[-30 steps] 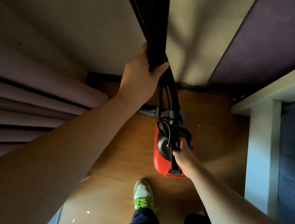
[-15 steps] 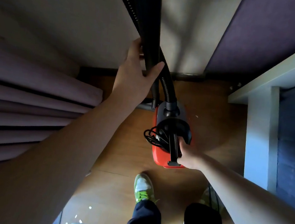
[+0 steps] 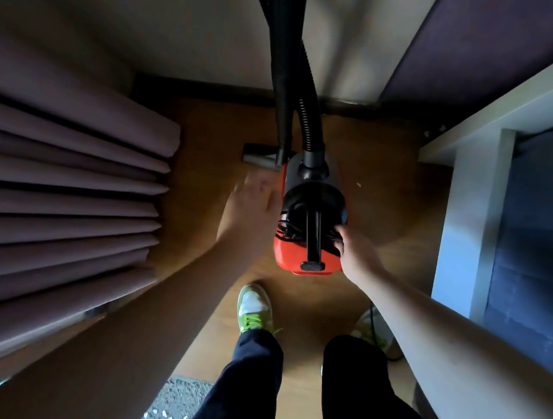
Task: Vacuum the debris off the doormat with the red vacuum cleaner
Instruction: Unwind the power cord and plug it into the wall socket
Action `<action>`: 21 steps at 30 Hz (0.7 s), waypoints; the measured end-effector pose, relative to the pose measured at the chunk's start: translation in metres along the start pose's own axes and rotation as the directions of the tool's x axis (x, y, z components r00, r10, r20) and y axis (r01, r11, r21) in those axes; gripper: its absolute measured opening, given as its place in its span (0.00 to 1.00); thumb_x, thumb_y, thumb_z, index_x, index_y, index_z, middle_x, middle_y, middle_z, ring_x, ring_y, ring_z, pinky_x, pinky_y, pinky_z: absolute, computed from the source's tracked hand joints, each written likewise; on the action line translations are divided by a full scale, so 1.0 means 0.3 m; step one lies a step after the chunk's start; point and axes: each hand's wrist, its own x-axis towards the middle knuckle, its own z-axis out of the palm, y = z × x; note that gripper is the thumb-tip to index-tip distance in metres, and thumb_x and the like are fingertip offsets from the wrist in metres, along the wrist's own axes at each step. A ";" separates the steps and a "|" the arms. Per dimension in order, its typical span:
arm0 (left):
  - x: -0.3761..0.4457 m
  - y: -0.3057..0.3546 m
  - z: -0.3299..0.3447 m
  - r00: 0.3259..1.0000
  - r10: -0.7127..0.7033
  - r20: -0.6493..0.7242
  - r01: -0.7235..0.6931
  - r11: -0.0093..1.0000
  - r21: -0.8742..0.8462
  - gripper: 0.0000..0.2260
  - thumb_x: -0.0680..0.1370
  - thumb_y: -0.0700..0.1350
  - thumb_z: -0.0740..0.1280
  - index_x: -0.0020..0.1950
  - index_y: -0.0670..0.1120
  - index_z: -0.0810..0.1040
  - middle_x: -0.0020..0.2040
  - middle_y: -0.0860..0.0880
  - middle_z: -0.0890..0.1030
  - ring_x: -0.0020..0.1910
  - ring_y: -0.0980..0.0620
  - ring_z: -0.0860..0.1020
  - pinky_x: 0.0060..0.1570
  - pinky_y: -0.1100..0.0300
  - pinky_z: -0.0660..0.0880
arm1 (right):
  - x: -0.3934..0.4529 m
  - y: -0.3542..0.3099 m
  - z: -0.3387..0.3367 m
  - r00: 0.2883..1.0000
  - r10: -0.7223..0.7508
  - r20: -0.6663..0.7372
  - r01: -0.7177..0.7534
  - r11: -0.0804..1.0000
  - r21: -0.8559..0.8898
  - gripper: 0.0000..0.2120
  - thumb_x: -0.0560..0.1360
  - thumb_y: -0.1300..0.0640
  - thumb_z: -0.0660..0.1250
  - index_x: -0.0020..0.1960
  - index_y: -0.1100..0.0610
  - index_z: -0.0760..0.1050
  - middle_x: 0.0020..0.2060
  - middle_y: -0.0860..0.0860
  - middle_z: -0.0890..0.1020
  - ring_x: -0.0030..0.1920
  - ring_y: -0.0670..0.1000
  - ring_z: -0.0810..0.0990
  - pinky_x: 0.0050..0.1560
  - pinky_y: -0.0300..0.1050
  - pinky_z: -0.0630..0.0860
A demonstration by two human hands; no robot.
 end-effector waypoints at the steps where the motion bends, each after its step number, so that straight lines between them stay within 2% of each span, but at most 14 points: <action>1: -0.034 -0.016 0.028 0.999 -0.041 0.026 0.042 0.999 -0.005 0.09 0.80 0.43 0.63 0.59 0.46 0.77 0.54 0.45 0.80 0.52 0.47 0.78 0.49 0.56 0.74 | -0.005 0.013 -0.006 1.000 0.012 -0.015 -0.012 1.000 -0.021 0.20 0.82 0.62 0.59 0.73 0.55 0.67 0.66 0.55 0.77 0.65 0.55 0.75 0.63 0.50 0.73; 4: -0.133 -0.056 0.109 0.970 -0.201 0.135 0.204 0.979 -0.011 0.09 0.79 0.41 0.62 0.55 0.48 0.79 0.47 0.47 0.81 0.44 0.46 0.78 0.41 0.60 0.70 | -0.022 0.050 -0.032 0.996 0.077 -0.034 -0.079 0.996 -0.037 0.19 0.82 0.61 0.59 0.73 0.55 0.66 0.66 0.56 0.76 0.65 0.57 0.75 0.63 0.50 0.73; 6: -0.180 -0.092 0.180 0.916 -0.310 0.255 0.324 0.946 -0.011 0.08 0.79 0.42 0.62 0.52 0.49 0.80 0.44 0.46 0.81 0.42 0.43 0.79 0.40 0.58 0.73 | -0.049 0.064 -0.064 0.993 0.117 0.008 -0.116 0.993 -0.031 0.19 0.83 0.59 0.57 0.74 0.57 0.64 0.66 0.58 0.75 0.64 0.59 0.75 0.61 0.51 0.73; 8: -0.214 -0.122 0.248 0.830 -0.392 0.397 0.439 0.898 -0.033 0.09 0.78 0.46 0.62 0.51 0.48 0.80 0.47 0.43 0.83 0.45 0.40 0.80 0.46 0.50 0.79 | -0.084 0.077 -0.096 0.979 0.144 0.142 -0.149 0.988 0.029 0.20 0.84 0.56 0.56 0.75 0.58 0.61 0.61 0.60 0.78 0.57 0.60 0.79 0.54 0.51 0.76; 9: -0.223 -0.128 0.279 0.788 -0.410 0.459 0.481 0.876 -0.043 0.10 0.78 0.47 0.61 0.53 0.47 0.81 0.48 0.43 0.83 0.46 0.41 0.80 0.50 0.47 0.79 | -0.104 0.085 -0.109 0.967 0.144 0.211 -0.164 0.984 0.076 0.20 0.84 0.54 0.56 0.74 0.58 0.60 0.53 0.58 0.80 0.49 0.57 0.81 0.45 0.49 0.77; 10: -0.232 -0.111 0.299 0.743 -0.407 0.531 0.499 0.866 -0.034 0.12 0.79 0.47 0.62 0.57 0.45 0.81 0.49 0.45 0.82 0.46 0.44 0.79 0.54 0.48 0.78 | -0.123 0.093 -0.119 0.958 0.139 0.251 -0.171 0.979 0.114 0.19 0.84 0.53 0.56 0.72 0.57 0.61 0.44 0.53 0.79 0.40 0.53 0.79 0.36 0.44 0.73; 11: -0.239 -0.091 0.316 0.697 -0.395 0.598 0.503 0.864 -0.016 0.13 0.81 0.47 0.61 0.61 0.43 0.80 0.50 0.47 0.79 0.48 0.47 0.77 0.56 0.52 0.76 | -0.142 0.101 -0.123 0.959 0.129 0.252 -0.174 0.971 0.165 0.17 0.83 0.53 0.57 0.70 0.57 0.62 0.39 0.49 0.76 0.37 0.50 0.76 0.33 0.41 0.69; 12: -0.245 -0.057 0.321 0.659 -0.383 0.647 0.502 0.865 0.000 0.14 0.83 0.48 0.60 0.63 0.43 0.78 0.52 0.48 0.77 0.51 0.49 0.75 0.58 0.54 0.73 | -0.162 0.103 -0.128 0.964 0.122 0.236 -0.180 0.953 0.243 0.16 0.83 0.53 0.58 0.68 0.56 0.63 0.38 0.47 0.75 0.38 0.49 0.76 0.35 0.40 0.69; 14: -0.258 0.009 0.325 0.610 -0.389 0.690 0.540 0.842 -0.003 0.12 0.84 0.53 0.59 0.59 0.48 0.75 0.54 0.48 0.74 0.54 0.51 0.72 0.58 0.56 0.69 | -0.209 0.095 -0.133 0.972 0.142 0.186 -0.216 0.851 0.479 0.14 0.82 0.55 0.62 0.66 0.56 0.66 0.39 0.45 0.76 0.39 0.47 0.79 0.38 0.39 0.72; 15: -0.267 0.035 0.329 0.601 -0.394 0.695 0.567 0.823 -0.024 0.13 0.82 0.57 0.59 0.57 0.48 0.74 0.54 0.48 0.74 0.54 0.50 0.73 0.57 0.56 0.69 | -0.240 0.085 -0.138 0.971 0.168 0.168 -0.236 0.759 0.607 0.14 0.81 0.58 0.64 0.64 0.58 0.67 0.35 0.46 0.74 0.34 0.44 0.77 0.33 0.35 0.69; 16: -0.280 0.059 0.331 0.605 -0.407 0.684 0.592 0.804 -0.046 0.20 0.79 0.63 0.60 0.57 0.48 0.75 0.55 0.47 0.75 0.55 0.49 0.75 0.56 0.55 0.69 | -0.277 0.074 -0.146 0.970 0.190 0.151 -0.240 0.671 0.701 0.13 0.80 0.60 0.65 0.63 0.60 0.67 0.31 0.47 0.71 0.27 0.44 0.72 0.28 0.35 0.64; 18: -0.294 0.077 0.339 0.625 -0.388 0.677 0.599 0.795 -0.098 0.36 0.70 0.73 0.62 0.66 0.49 0.74 0.61 0.49 0.78 0.61 0.49 0.76 0.58 0.54 0.71 | -0.346 0.060 -0.159 0.975 0.193 0.106 -0.198 0.558 0.806 0.13 0.81 0.61 0.63 0.64 0.62 0.67 0.24 0.49 0.68 0.24 0.47 0.63 0.28 0.41 0.57; 19: -0.301 0.095 0.330 0.639 -0.336 0.692 0.590 0.791 -0.161 0.36 0.69 0.73 0.63 0.69 0.51 0.73 0.63 0.51 0.78 0.62 0.51 0.76 0.58 0.55 0.72 | -0.382 0.052 -0.173 0.983 0.167 0.081 -0.159 0.537 0.828 0.12 0.81 0.61 0.61 0.64 0.61 0.67 0.22 0.48 0.69 0.25 0.48 0.62 0.29 0.43 0.57; 21: -0.310 0.144 0.289 0.714 -0.194 0.672 0.530 0.778 -0.338 0.24 0.78 0.62 0.65 0.70 0.51 0.72 0.63 0.53 0.79 0.61 0.56 0.77 0.55 0.63 0.72 | -0.458 0.022 -0.211 0.993 0.109 0.047 -0.098 0.528 0.843 0.10 0.82 0.59 0.59 0.63 0.58 0.68 0.22 0.46 0.72 0.25 0.48 0.65 0.30 0.42 0.60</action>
